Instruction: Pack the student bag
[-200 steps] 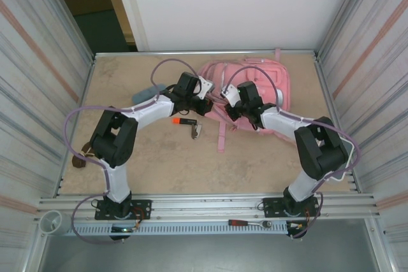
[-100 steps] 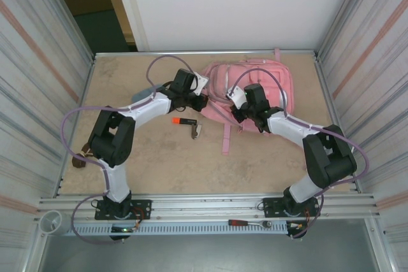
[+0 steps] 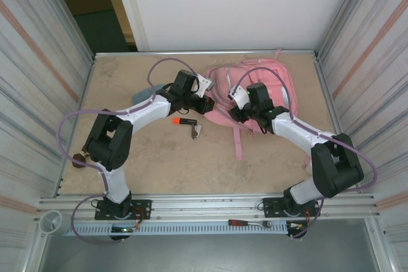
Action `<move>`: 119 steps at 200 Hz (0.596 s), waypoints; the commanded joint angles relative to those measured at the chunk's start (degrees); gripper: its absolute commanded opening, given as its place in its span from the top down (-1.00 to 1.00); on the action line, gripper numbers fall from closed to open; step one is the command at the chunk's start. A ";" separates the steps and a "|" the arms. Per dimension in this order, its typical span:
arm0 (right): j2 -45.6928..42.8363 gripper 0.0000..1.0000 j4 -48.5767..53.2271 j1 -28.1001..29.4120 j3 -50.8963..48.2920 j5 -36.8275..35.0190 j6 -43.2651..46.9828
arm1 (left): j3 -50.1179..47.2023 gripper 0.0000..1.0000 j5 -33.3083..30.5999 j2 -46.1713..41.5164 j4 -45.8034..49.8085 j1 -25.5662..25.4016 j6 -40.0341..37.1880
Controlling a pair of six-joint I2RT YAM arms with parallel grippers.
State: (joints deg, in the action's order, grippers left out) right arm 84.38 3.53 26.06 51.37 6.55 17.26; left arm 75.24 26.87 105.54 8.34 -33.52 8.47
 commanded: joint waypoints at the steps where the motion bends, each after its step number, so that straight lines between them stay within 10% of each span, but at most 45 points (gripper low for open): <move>1: 2.18 0.15 -1.57 2.04 3.64 4.20 -0.40 | 0.61 1.00 5.56 -3.93 -4.12 -1.54 0.58; 55: 6.67 0.27 -3.93 2.70 5.84 3.35 -0.45 | 0.17 1.00 5.10 -4.29 -3.77 -1.86 0.17; 92: 4.94 0.97 -3.10 2.29 3.31 -0.59 0.15 | -0.68 1.00 2.67 -5.46 -3.11 -0.58 -0.42; 119: 1.53 1.00 -2.40 0.45 -0.46 -2.00 -0.16 | -1.67 1.00 1.65 -6.47 -2.63 2.46 -0.76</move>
State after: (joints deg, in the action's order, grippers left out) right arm 89.14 1.39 28.14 53.80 7.38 17.56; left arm 73.82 25.96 104.84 7.90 -33.10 9.02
